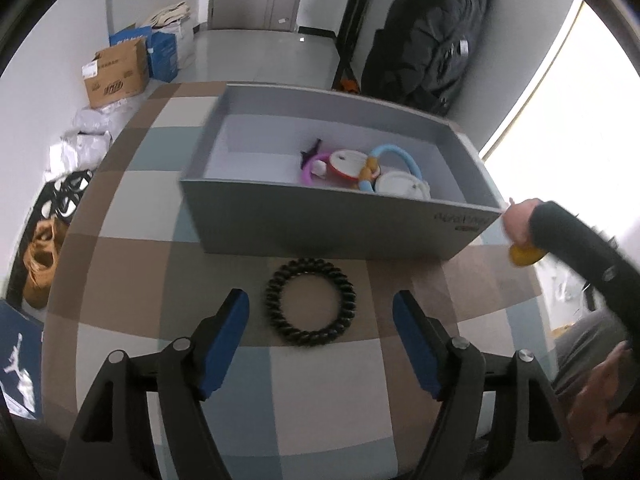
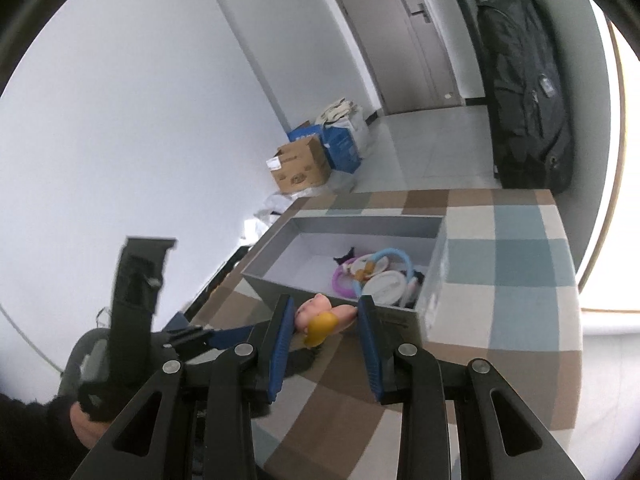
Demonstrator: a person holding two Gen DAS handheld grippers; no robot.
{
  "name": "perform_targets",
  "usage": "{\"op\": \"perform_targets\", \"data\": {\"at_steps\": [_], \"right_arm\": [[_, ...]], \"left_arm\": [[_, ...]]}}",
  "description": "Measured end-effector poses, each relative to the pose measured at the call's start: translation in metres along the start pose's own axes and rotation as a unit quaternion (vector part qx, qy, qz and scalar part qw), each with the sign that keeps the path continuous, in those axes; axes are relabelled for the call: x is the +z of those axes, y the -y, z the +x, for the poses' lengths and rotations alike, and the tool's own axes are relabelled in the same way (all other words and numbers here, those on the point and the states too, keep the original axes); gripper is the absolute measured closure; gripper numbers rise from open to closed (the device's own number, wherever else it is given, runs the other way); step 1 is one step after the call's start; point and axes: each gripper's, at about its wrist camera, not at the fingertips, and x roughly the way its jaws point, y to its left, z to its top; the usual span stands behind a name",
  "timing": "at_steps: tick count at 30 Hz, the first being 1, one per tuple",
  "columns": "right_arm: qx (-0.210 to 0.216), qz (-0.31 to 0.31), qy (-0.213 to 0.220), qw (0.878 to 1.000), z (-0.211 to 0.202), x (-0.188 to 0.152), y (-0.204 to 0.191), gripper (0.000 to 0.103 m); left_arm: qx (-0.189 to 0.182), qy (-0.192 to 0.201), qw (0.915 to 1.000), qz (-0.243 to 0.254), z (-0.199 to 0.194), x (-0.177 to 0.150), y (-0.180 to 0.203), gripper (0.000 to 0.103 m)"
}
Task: Organize jewelry
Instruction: 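Lift the pig figure with the right gripper while the left gripper grasps the black beaded bracelet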
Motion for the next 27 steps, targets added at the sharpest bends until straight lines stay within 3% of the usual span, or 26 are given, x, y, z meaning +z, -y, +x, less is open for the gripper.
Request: {"op": "perform_targets", "data": {"at_steps": [3,10,16,20,27], "right_arm": [[-0.001,0.007,0.005,1.000,-0.003,0.000,0.004,0.072],[-0.002,0.013,0.010,1.000,-0.008,0.001,0.009,0.072],[-0.002,0.016,0.009,1.000,-0.007,0.000,0.011,0.072],[-0.002,0.020,0.009,1.000,-0.006,0.001,0.013,0.072],[0.000,0.020,0.006,1.000,-0.002,0.001,0.012,0.072]], "left_arm": [[0.018,-0.015,0.9996,0.018,0.008,-0.003,0.004,0.033],[0.074,-0.003,0.9953,0.062,0.011,-0.009,0.014,0.030],[0.074,0.000,0.9959,0.051,0.010,-0.012,0.010,0.031],[0.070,0.000,0.9961,0.053,0.010,-0.006,0.013,0.055],[0.049,-0.008,0.9981,0.036,0.009,-0.004,0.010,0.062]]}}
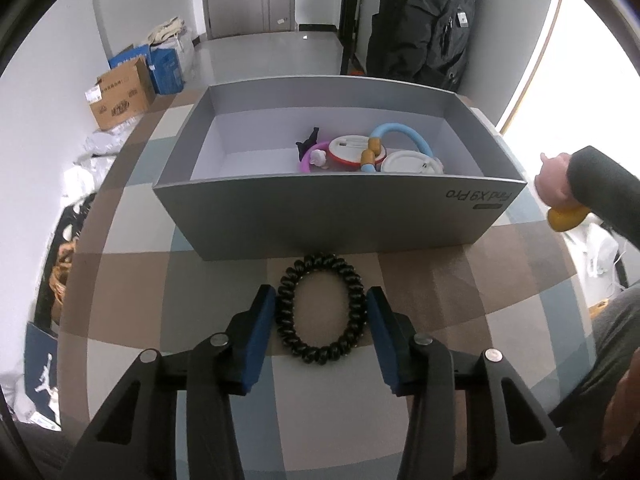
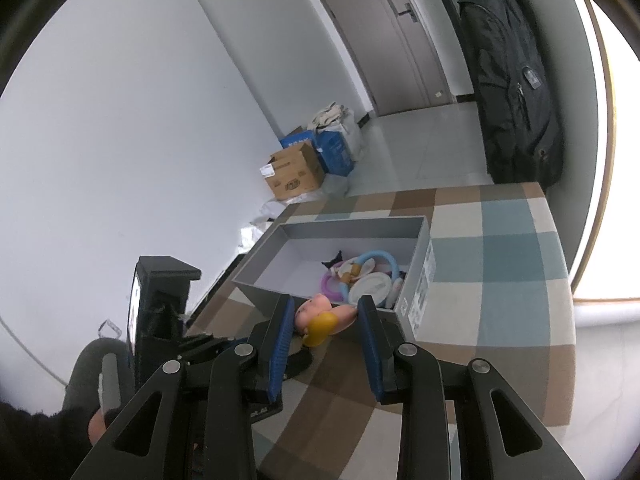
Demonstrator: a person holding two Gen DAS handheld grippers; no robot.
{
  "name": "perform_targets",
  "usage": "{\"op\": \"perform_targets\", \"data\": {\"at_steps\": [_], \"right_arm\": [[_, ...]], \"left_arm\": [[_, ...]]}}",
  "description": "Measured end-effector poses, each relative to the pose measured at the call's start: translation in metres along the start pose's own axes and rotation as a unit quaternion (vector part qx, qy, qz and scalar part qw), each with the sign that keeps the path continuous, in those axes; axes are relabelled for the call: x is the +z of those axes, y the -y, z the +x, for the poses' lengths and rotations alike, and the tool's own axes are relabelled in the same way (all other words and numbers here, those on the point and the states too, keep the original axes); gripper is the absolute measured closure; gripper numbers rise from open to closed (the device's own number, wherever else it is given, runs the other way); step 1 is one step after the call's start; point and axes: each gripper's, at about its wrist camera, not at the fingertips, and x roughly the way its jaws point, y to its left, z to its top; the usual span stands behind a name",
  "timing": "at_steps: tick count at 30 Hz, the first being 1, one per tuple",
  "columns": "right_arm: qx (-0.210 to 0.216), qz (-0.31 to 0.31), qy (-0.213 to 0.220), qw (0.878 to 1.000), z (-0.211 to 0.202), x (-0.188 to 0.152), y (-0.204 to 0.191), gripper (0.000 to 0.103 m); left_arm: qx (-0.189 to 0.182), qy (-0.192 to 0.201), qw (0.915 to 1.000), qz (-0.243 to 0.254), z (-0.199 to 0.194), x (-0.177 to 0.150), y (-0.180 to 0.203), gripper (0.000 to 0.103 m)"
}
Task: Organize jewelry
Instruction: 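Lift the pig figure with the right gripper while the left gripper grasps the black beaded bracelet, then carry the pig figure and black bracelet into the grey box and open both grippers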
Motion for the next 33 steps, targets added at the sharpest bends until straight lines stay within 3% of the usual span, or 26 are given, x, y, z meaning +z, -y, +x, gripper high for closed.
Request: {"op": "perform_targets", "data": {"at_steps": [8,14,19,24,33], "right_arm": [[0.001,0.002,-0.001,1.000,0.003,0.001,0.000,0.072],[0.008,0.002,0.002,1.000,0.005,0.002,-0.002,0.072],[0.017,0.005,0.000,1.000,0.009,0.004,-0.003,0.072],[0.023,0.001,0.010,1.000,0.011,0.009,-0.005,0.072],[0.030,0.000,0.024,0.999,0.022,0.023,-0.005,0.072]], "left_arm": [[-0.062,-0.006,0.9972,-0.042,-0.006,0.002,-0.010,0.062],[-0.086,0.049,0.9928,-0.068,-0.031,0.010,-0.016,0.062],[-0.113,0.111,0.9833,-0.090,-0.057,0.013,-0.020,0.062],[-0.114,0.164,0.9752,-0.096,-0.071,0.020,-0.024,0.062],[-0.113,0.181,0.9721,-0.097,-0.066,0.035,-0.035,0.062]]}}
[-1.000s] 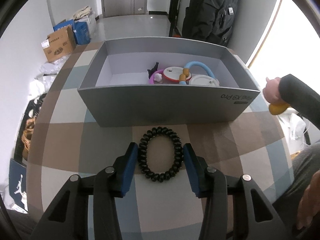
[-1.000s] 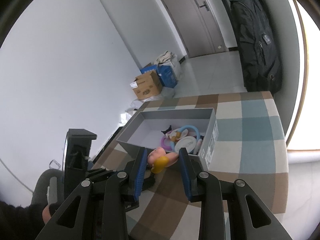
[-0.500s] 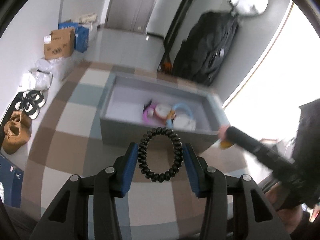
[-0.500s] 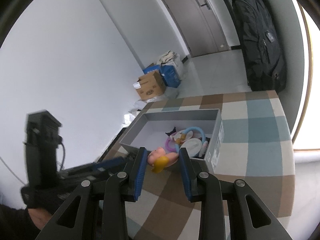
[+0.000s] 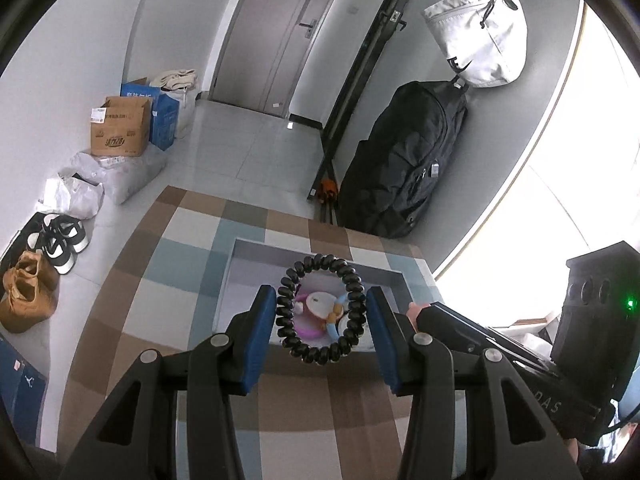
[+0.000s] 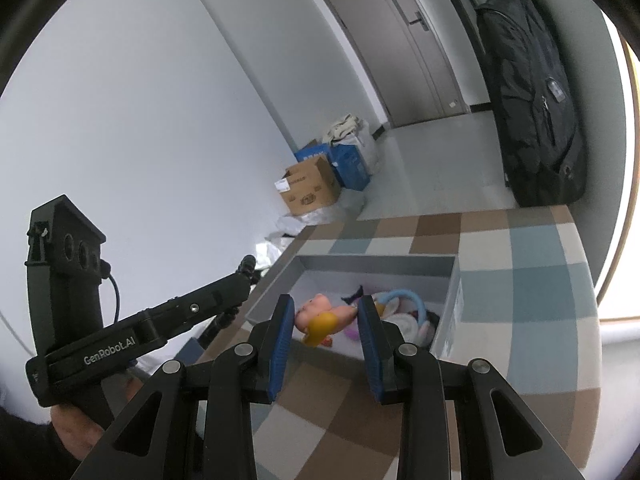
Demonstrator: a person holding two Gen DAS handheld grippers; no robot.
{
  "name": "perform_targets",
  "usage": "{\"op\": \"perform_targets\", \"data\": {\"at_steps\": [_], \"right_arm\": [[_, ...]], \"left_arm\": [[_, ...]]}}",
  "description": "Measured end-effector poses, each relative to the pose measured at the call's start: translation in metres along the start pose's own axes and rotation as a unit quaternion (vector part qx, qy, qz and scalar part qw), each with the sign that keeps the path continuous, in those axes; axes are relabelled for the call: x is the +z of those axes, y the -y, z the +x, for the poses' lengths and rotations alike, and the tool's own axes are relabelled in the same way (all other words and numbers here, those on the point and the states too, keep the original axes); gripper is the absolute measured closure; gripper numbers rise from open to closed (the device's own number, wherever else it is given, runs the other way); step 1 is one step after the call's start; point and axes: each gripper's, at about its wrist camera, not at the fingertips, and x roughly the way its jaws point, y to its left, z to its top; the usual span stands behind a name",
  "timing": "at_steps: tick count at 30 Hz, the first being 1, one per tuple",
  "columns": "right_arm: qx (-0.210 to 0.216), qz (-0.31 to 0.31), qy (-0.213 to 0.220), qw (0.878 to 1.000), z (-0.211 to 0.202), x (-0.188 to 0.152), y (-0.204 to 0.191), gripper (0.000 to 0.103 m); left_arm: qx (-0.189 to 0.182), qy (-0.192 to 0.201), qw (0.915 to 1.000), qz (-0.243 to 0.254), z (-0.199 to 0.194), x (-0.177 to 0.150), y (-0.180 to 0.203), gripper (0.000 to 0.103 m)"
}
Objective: Organize jewelry
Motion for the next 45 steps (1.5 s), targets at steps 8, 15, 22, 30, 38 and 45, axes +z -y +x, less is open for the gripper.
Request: {"op": "perform_targets", "data": {"at_steps": [8,15,22,30,38,45], "right_arm": [[0.002,0.007,0.001,1.000,0.014,0.013,0.009,0.072],[0.005,0.022,-0.005,1.000,0.023,0.022,0.018,0.072],[0.002,0.033,-0.014,0.999,0.030,0.025,0.026,0.072],[0.006,0.042,-0.020,0.999,0.033,0.027,0.034,0.072],[0.001,0.048,-0.022,0.999,0.032,0.028,0.034,0.070],[0.001,0.049,0.002,0.999,0.020,0.031,0.033,0.043]], "left_arm": [[0.001,-0.012,0.9999,0.002,0.015,0.006,0.001,0.062],[-0.001,-0.031,0.9994,-0.012,0.029,0.013,-0.003,0.062],[0.001,-0.052,0.9985,-0.020,0.043,0.015,-0.005,0.062],[0.004,-0.067,0.9977,-0.006,0.051,0.016,-0.001,0.062],[-0.012,-0.084,0.9961,-0.023,0.056,0.019,-0.003,0.057],[-0.025,-0.079,0.9961,-0.030,0.049,0.023,-0.002,0.036]]}}
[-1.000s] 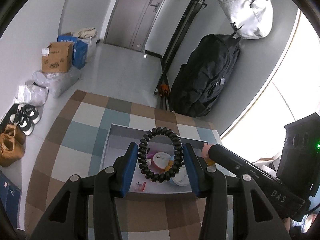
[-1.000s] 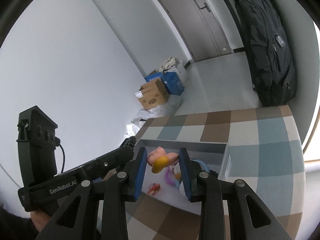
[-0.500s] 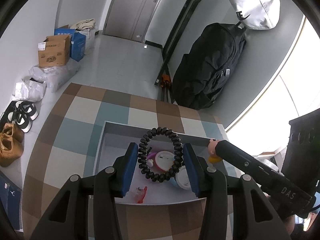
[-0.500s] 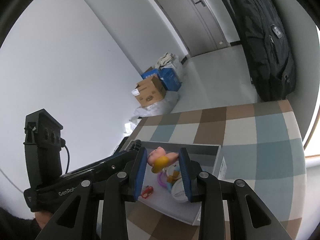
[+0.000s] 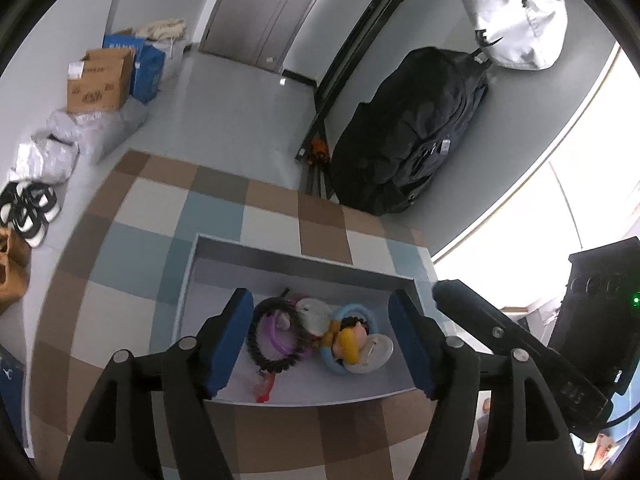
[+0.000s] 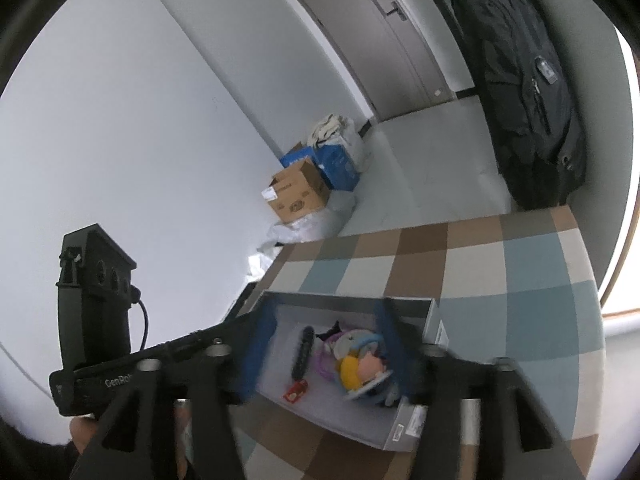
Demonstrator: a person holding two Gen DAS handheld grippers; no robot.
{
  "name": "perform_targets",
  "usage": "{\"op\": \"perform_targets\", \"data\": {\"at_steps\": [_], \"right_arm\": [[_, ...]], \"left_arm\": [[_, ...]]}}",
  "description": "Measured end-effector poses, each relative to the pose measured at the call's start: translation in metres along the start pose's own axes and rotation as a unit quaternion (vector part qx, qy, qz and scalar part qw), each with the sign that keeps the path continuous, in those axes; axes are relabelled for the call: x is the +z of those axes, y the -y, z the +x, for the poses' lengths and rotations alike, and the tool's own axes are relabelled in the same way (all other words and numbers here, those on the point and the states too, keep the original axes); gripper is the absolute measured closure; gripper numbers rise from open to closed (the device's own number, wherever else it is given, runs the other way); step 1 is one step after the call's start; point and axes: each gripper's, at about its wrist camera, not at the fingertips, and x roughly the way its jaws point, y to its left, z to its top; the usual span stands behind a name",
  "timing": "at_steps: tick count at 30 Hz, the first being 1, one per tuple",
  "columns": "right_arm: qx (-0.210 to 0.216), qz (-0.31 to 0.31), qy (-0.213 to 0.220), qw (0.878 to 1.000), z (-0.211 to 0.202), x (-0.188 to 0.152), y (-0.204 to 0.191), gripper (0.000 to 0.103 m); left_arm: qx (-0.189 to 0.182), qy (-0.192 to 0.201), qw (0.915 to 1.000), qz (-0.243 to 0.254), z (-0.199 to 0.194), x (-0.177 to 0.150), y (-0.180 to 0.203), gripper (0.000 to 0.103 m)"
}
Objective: Organize jewelry
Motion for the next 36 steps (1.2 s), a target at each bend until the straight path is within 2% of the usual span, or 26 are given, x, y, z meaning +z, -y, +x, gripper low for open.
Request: {"op": "perform_targets", "data": {"at_steps": [3,5,11,13,14,15,19,23,27,36], "right_arm": [[-0.001,-0.004,0.011,1.000,-0.006,0.001,-0.002,0.038],[-0.002,-0.005,0.017,1.000,-0.011,0.001,-0.002,0.027],[-0.007,-0.020,0.018,1.000,-0.016,-0.006,-0.007,0.023],[-0.008,-0.032,0.018,0.999,-0.018,-0.009,-0.012,0.023],[-0.008,-0.037,0.019,0.999,-0.020,-0.011,-0.013,0.021],[-0.008,-0.042,0.020,0.999,-0.022,-0.013,-0.016,0.019],[-0.016,-0.063,0.026,0.998,-0.031,-0.019,-0.027,0.011],[-0.025,-0.081,0.036,0.996,-0.041,-0.026,-0.036,0.001],[-0.034,-0.090,0.042,0.995,-0.049,-0.032,-0.041,0.000],[-0.066,-0.102,0.044,0.992,-0.062,-0.049,-0.045,0.000]], "left_arm": [[0.020,0.011,0.9997,0.014,-0.004,-0.001,0.004,0.034],[0.035,0.018,0.9990,0.022,-0.007,-0.003,0.006,0.034],[0.077,0.042,0.9955,0.034,-0.017,-0.008,0.004,0.034],[0.089,0.050,0.9942,0.035,-0.021,-0.010,0.003,0.031],[0.094,0.053,0.9936,0.034,-0.023,-0.011,0.002,0.026],[0.098,0.059,0.9930,0.032,-0.026,-0.013,0.000,0.023],[0.094,0.072,0.9926,0.028,-0.038,-0.017,0.000,0.023],[0.106,0.094,0.9893,0.034,-0.053,-0.021,0.004,0.022],[0.113,0.108,0.9869,0.040,-0.062,-0.025,0.008,0.018],[0.138,0.127,0.9806,0.057,-0.074,-0.042,0.014,0.017]]}}
